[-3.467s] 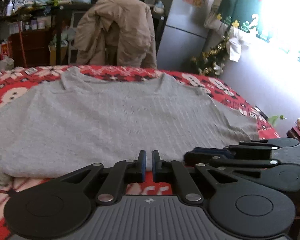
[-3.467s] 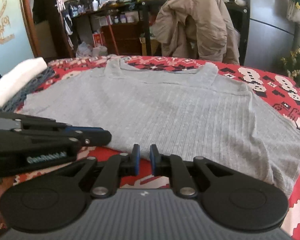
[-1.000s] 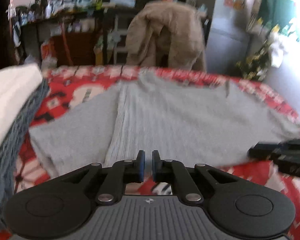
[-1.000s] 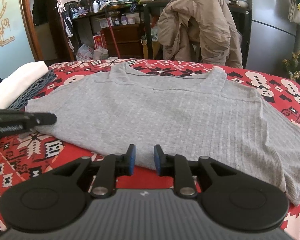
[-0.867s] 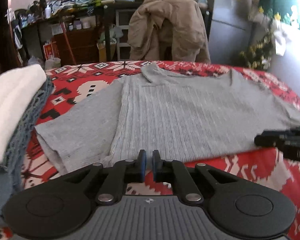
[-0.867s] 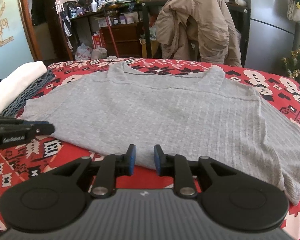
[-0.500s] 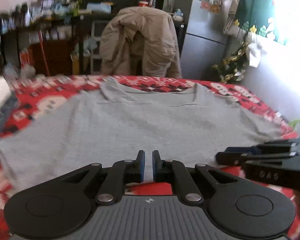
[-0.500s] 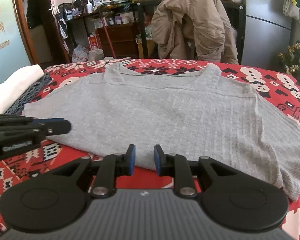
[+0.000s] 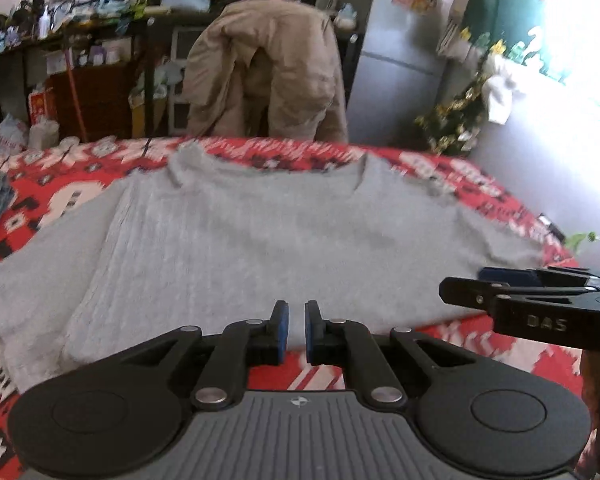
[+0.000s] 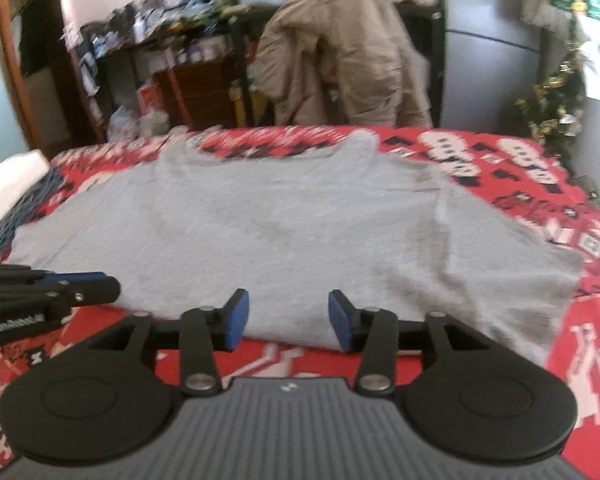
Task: Fold clothes
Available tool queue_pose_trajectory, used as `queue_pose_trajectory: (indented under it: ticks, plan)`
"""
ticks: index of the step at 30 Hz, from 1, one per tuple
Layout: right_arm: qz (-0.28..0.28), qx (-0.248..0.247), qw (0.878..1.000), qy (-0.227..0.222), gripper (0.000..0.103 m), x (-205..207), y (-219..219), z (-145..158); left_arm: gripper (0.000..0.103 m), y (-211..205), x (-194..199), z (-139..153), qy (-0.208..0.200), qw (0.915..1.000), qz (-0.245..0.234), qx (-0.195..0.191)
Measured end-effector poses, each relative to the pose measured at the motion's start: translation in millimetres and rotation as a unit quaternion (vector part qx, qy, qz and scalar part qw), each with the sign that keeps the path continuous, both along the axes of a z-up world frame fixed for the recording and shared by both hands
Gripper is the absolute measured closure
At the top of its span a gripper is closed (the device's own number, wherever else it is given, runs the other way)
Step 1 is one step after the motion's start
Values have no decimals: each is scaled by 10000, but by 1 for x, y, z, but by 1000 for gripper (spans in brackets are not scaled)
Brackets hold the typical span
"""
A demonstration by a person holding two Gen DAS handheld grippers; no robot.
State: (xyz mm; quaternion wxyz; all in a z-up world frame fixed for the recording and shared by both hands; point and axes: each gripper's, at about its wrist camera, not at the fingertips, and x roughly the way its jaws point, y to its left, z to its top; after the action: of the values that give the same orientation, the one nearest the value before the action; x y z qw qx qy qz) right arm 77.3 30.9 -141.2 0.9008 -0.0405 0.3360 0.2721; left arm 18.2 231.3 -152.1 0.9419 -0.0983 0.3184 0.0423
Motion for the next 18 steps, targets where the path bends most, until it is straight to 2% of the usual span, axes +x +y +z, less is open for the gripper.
queue_pose_trajectory:
  ticks: [1,2,3,8,11,13,16,17,18]
  plan:
    - [-41,97,9999,-64,34,0,-8,3,85,-3,2,1,-42,10000,-8,23]
    - [-58,222,9997,-102,16,0,-15,6,76,-5,5,3,-73,10000,-11,49]
    - [-75,348,9993,-141,8,0,-23,8,75,-9,8,4,-98,9999,-8,86]
    - [-197,967,9948,264,2,16,-66,11,75,-23,20,12,-217,9997,-41,143]
    - [-680,1324,9875,515,2,34,-98,5,75,-28,27,15,-286,9995,-18,97]
    - [-1001,1558,9803,682,7,45,-119,1,75,-32,33,16,-282,9996,12,40]
    - [-1478,1905,9660,929,42,63,-151,-4,75,-35,40,14,-222,9997,56,-49]
    - [-1636,2018,9604,1011,64,69,-162,-6,75,-36,41,13,-204,9997,67,-73]
    - [-1793,2131,9542,1092,72,75,-172,-8,75,-37,43,12,-187,9998,69,-91]
